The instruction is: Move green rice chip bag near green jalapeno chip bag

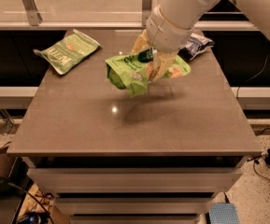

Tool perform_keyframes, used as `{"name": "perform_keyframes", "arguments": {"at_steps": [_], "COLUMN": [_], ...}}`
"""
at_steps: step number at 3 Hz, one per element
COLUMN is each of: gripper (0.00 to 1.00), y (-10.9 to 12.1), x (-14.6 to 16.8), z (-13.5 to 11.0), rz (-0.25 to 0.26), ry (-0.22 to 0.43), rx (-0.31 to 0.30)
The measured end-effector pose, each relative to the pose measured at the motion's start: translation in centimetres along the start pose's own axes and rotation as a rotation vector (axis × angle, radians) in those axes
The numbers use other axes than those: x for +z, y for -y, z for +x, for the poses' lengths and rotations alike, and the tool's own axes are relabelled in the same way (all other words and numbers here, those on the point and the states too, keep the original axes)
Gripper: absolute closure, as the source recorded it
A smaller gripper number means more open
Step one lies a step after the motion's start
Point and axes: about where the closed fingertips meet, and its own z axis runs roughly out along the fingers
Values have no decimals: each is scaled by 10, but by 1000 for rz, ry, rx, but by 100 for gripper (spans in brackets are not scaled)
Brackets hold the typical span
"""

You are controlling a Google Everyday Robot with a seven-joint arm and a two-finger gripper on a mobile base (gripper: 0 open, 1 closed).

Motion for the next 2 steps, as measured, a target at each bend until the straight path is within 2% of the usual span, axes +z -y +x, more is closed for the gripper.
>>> {"name": "perform_keyframes", "arguments": {"at_steps": [2], "gripper": [100], "y": [39], "x": [33], "z": [-3], "rz": [-3], "ry": [3], "rx": [-48]}}
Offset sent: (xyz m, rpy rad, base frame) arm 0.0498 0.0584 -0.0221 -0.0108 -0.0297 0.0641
